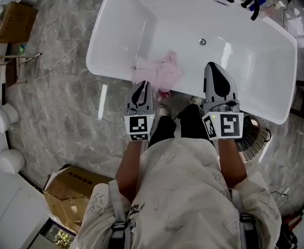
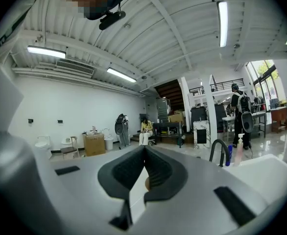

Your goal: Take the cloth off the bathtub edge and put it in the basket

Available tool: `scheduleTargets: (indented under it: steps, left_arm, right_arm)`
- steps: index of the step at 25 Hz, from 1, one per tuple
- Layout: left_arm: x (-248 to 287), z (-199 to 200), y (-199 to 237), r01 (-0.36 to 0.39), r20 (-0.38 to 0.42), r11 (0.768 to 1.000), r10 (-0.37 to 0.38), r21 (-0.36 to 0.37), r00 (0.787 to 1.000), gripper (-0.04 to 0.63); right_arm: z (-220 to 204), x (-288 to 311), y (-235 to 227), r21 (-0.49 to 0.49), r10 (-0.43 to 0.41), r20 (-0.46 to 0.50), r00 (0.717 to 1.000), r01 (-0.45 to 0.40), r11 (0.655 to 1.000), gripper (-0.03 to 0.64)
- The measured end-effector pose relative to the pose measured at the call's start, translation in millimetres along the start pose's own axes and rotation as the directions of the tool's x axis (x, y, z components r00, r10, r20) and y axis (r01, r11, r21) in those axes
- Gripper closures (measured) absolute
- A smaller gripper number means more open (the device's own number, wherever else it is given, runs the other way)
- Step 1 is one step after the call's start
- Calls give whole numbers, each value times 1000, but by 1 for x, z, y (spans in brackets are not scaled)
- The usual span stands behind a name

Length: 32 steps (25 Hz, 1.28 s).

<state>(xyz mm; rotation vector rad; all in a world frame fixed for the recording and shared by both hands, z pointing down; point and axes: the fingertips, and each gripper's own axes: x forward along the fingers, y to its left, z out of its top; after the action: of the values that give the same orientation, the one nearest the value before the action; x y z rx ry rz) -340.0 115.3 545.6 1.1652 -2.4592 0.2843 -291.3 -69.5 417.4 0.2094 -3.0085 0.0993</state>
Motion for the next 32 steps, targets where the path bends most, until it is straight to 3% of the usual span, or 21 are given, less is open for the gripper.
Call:
scheduleTargets:
  steps: [3,5,16,25,32]
  left_arm:
    - [6,-22,3,-3,-53,1000,4,7,999,577]
    - [9,-35,5,-7,-83,1000,8,7,997,512]
    - [42,-107,15,36,-241,997,-19,67,970,403]
    - [62,-170,12,111,-390,983,-47,144,920,347]
    - [83,-216,12,218,-488,934,-55,284,871,318]
  right_arm:
    - [-10,1,4,6,14,-19,1000,-14,1000,627]
    - [-15,1,5,5,19,-30,999,-18,1000,628]
    - [-48,5,2,2,22,-95,995,-22,1000,627]
    - [-81,7,5,18,46,-161,986,-44,999,627]
    - [-102,14,4,32,50,-185,981,-45,998,627]
